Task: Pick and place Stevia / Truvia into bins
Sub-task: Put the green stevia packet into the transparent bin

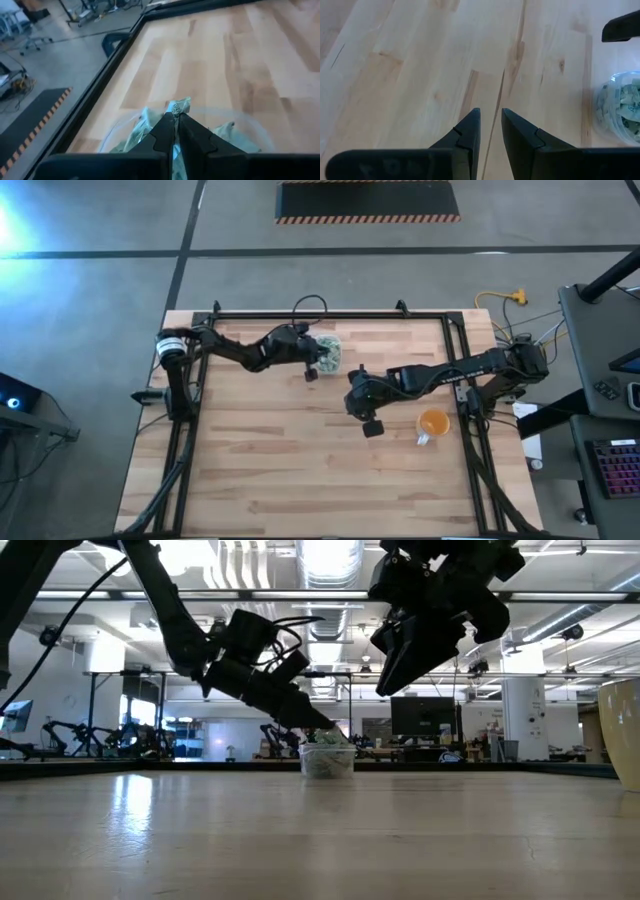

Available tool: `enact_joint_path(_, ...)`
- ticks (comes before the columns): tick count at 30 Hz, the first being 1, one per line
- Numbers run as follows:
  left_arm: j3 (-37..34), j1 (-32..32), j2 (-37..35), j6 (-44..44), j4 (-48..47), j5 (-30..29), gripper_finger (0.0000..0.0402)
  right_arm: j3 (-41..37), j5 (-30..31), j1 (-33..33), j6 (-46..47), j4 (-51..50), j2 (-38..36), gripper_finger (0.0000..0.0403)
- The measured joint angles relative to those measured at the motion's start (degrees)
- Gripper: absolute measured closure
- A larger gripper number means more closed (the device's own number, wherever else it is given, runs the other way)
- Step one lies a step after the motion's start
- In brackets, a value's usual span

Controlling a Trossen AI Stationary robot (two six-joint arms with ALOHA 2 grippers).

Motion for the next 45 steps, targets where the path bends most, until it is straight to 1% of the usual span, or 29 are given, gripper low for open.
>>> enact_joint_path(10,0.1,0.6,0.0,-4.0,-1.2,0.7,0.0391,-0.3,0.0,-0.1,-0.4,1.0,0.0,0.0335)
enact_joint_path(16,0.6,0.9,0.2,-5.9,-2.1,1.0,0.0352,-0.4,0.0,-0.1,-0.5,1.0,0.0,0.0335)
enact_joint_path(22,2.2,1.3,0.3,-8.4,-7.8,1.9,0.0309,-0.4,0.0,-0.1,-0.9,1.0,0.0,0.0335)
enact_joint_path(26,2.6,1.3,0.3,-8.9,-9.1,2.9,0.0289,-0.4,0.0,-0.1,-0.9,1.1,0.0,0.0335)
enact_joint_path(30,2.7,1.3,0.3,-9.0,-9.6,4.6,0.0275,-0.4,0.0,-0.1,-0.9,1.1,0.0,0.0335)
enact_joint_path(34,2.8,1.4,0.3,-9.1,-11.1,4.9,0.0264,-0.4,0.0,-0.1,-0.9,1.2,0.0,0.0335)
enact_joint_path(45,2.8,1.4,0.1,-8.8,-11.5,5.5,0.0242,-0.4,0.0,-0.1,-0.9,1.2,0.0,0.0335)
